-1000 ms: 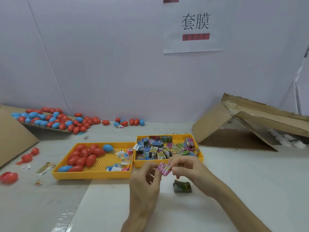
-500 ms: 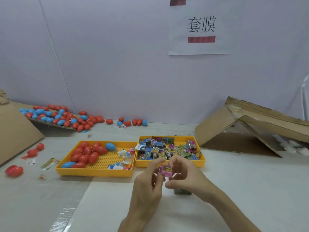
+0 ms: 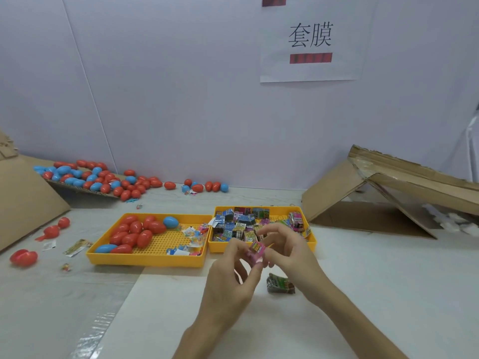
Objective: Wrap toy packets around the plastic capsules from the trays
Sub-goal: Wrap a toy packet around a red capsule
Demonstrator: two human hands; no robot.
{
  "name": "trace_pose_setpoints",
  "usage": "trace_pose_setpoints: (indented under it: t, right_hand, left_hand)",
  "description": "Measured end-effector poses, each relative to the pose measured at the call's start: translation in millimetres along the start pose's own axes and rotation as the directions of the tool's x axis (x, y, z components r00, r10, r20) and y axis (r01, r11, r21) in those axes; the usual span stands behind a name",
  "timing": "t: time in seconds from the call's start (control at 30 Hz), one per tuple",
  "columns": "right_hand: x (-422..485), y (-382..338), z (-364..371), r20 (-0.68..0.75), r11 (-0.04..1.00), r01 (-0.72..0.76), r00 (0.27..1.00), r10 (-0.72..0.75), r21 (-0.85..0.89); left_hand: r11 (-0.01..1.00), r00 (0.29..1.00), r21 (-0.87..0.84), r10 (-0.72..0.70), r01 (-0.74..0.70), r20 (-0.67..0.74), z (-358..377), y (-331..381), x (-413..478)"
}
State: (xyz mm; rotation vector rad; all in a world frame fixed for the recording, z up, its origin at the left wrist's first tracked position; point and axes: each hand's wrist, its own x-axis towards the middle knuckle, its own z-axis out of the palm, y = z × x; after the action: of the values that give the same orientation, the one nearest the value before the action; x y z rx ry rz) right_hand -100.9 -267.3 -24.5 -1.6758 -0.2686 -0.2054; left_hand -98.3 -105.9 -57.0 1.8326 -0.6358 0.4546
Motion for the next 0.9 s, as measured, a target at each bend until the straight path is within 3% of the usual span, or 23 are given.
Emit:
trace_pose_setpoints:
  t: [0.23, 0.5, 0.73, 0.9]
  right_hand:
    - [0.2, 0.7, -4.3, -0.045, 0.999, 0.033, 0.998, -0.035, -0.043]
    - [0.4, 0.6, -3.2, -0.069, 0.999, -0.030, 0.997, 0.029, -0.015]
    - [0.0, -4.0, -0.7, -0.095, 0.999, 0.001, 0.995, 0.004, 0.050]
    - [0.1, -5.8, -0.1, -0.022, 0.999, 0.008, 1.000, -0.010, -0.050]
  left_hand:
    - [0.991, 0.991, -0.106, -0.071, 0.084, 0.118, -1.7, 8.7, 1.7]
    - [0.976, 0.985, -0.139, -0.164, 0.170, 0.051, -6.0, 9.8, 4.9]
    - [0.974, 0.983, -0.149, -0.177, 0.168, -0.048, -3.8, 6.7, 6.2]
    - [0.987, 0.988, -0.073, -0.149, 0.145, -0.044, -4.7, 7.7, 5.4]
